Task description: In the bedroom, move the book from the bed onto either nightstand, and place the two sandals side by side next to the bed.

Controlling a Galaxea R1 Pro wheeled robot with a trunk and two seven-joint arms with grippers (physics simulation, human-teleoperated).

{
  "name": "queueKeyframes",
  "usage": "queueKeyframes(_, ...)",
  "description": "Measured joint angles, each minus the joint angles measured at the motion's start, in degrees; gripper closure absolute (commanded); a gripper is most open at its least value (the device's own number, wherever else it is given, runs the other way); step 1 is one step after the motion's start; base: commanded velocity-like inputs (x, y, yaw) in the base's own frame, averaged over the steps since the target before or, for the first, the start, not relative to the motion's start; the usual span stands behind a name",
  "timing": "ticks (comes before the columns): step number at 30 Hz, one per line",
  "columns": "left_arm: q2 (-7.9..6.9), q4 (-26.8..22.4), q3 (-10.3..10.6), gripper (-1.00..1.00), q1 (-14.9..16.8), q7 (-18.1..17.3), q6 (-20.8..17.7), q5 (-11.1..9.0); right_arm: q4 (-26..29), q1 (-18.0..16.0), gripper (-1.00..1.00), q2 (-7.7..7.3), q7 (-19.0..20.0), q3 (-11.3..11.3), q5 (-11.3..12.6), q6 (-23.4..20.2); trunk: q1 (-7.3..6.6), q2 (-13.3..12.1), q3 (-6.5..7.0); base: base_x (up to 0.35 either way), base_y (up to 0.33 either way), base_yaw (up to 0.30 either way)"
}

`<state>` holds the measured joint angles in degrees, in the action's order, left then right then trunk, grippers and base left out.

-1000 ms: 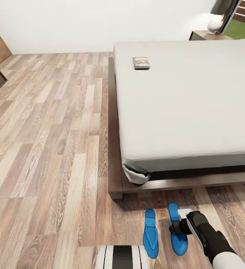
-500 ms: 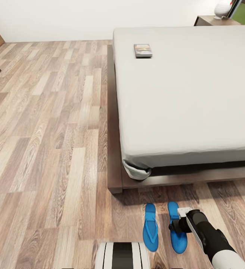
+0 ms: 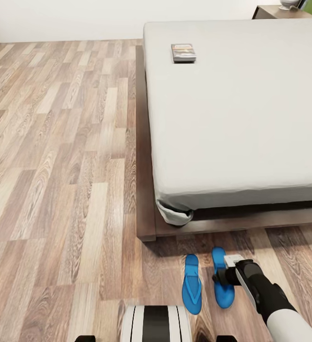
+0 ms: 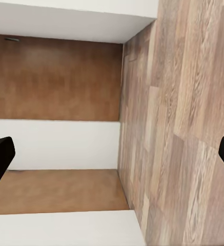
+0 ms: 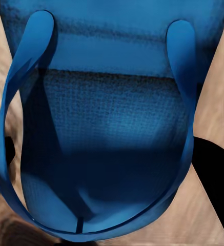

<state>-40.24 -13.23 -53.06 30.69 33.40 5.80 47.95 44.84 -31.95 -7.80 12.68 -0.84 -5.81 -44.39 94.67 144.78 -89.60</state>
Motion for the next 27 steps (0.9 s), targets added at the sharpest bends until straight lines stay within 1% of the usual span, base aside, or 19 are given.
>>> queueKeyframes(2, 0.00, 0.0, 0.0, -1.00, -0.6, 0.0, 0.0, 0.0, 0.0, -0.3, 1.00, 0.09, 0.0, 0.0, 0.0, 0.1, 0.00, 0.0, 0.00, 0.000, 0.000, 0.000)
queueKeyframes(8, 0.00, -0.1, 0.0, -1.00, -1.5, 0.1, 0.0, 0.0, 0.0, -0.6, 1.00, 0.20, 0.0, -0.1, 0.0, 0.1, 0.16, 0.1, -1.32, 0.000, 0.000, 0.000)
queueKeyframes(15, 0.00, -0.1, 0.0, -1.00, -1.7, 0.1, 0.0, 0.0, 0.0, -0.7, 1.00, 0.43, 0.0, -0.2, -0.1, 0.1, 0.16, 0.1, -1.33, 0.000, 0.000, 0.000)
queueKeyframes(19, 0.00, -0.1, 0.0, -1.00, -1.7, 0.1, 0.0, 0.0, 0.0, -0.8, 1.00, 0.46, 0.1, -0.3, 0.0, 0.1, 0.26, 0.1, -2.21, 0.000, 0.000, 0.000)
queueKeyframes(27, 0.00, -0.1, 0.0, -1.00, -1.7, 0.9, 0.0, 0.0, 0.0, -1.7, 1.00, 0.46, 0.9, -0.3, 0.2, 0.1, 0.26, 0.1, -2.22, 0.000, 0.000, 0.000)
